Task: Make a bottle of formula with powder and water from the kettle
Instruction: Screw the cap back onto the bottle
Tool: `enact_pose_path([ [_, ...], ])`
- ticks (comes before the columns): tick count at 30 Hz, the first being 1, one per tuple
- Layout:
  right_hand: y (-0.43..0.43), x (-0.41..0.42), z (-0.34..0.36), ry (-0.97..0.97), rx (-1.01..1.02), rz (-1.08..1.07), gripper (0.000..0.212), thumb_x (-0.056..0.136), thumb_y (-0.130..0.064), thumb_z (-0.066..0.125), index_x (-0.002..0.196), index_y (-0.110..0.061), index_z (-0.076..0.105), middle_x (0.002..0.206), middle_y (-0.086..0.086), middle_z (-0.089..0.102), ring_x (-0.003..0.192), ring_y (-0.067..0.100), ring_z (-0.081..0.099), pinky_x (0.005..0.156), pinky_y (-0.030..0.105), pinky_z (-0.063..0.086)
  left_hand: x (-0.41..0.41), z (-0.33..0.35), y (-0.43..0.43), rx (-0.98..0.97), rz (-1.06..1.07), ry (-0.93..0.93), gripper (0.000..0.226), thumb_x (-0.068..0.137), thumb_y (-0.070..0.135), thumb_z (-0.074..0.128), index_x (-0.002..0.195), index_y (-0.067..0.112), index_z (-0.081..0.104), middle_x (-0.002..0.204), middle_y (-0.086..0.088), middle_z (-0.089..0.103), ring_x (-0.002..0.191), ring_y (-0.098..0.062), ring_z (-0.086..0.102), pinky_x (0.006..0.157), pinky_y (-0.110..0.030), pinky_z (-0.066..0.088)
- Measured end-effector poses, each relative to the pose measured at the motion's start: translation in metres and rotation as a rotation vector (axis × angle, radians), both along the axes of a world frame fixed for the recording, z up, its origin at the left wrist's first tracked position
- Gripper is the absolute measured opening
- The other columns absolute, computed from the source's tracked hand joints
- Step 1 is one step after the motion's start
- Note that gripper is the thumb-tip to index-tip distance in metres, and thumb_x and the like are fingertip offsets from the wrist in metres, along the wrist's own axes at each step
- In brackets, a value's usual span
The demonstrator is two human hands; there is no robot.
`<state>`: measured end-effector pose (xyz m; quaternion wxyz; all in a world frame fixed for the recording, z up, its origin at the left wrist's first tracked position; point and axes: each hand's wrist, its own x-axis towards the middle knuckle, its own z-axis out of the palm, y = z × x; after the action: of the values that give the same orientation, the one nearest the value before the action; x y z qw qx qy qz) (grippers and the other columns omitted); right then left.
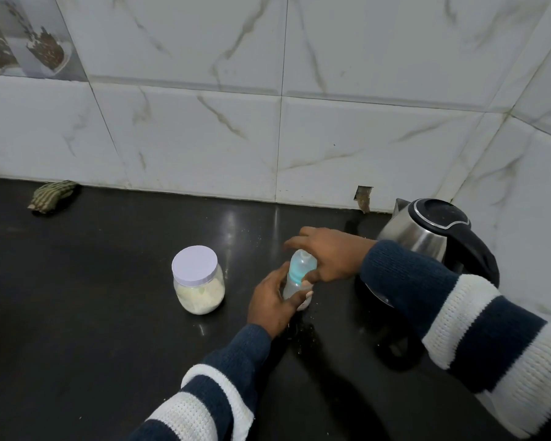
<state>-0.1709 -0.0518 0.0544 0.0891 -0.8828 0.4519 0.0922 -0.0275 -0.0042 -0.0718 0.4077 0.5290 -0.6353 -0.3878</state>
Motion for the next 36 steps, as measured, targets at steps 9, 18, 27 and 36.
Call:
enact_pose_path([
  [9,0.002,-0.001,0.004,0.01,-0.005,-0.013,0.072,0.08,-0.056,0.068,0.138,-0.021,0.044,0.123,0.002,0.052,0.107,0.019,0.054,0.091,0.039,0.049,0.0,0.001,-0.001,0.016,-0.007,-0.007,0.056,0.077,0.041,0.073,0.129,0.034,0.054,0.116,0.011,0.062,0.105,-0.006,0.059,0.093,-0.036,0.052],
  [18,0.01,0.005,-0.001,0.103,-0.141,-0.086,0.074,0.076,-0.074,0.057,0.124,-0.019,0.049,0.107,0.004,0.06,0.092,0.023,0.062,0.081,0.042,0.054,0.0,0.001,0.0,0.031,-0.001,0.006,0.05,0.075,0.043,0.074,0.122,0.041,0.055,0.11,0.015,0.063,0.101,-0.001,0.06,0.087,-0.027,0.053],
  [27,0.011,0.012,0.002,0.15,-0.228,-0.106,0.067,0.081,-0.075,0.048,0.112,-0.016,0.055,0.091,0.005,0.057,0.08,0.022,0.06,0.066,0.034,0.048,0.001,0.001,-0.002,0.048,0.011,0.013,0.052,0.077,0.031,0.077,0.125,0.029,0.057,0.11,0.014,0.061,0.102,-0.002,0.058,0.084,-0.017,0.047],
  [36,0.007,0.014,0.003,0.212,-0.23,-0.092,0.063,0.085,-0.071,0.048,0.113,-0.016,0.058,0.095,0.004,0.063,0.082,0.022,0.063,0.067,0.034,0.05,0.002,0.0,-0.003,0.052,0.0,0.01,0.062,0.078,0.032,0.077,0.134,0.024,0.052,0.121,0.009,0.06,0.107,-0.006,0.057,0.084,-0.015,0.045],
])
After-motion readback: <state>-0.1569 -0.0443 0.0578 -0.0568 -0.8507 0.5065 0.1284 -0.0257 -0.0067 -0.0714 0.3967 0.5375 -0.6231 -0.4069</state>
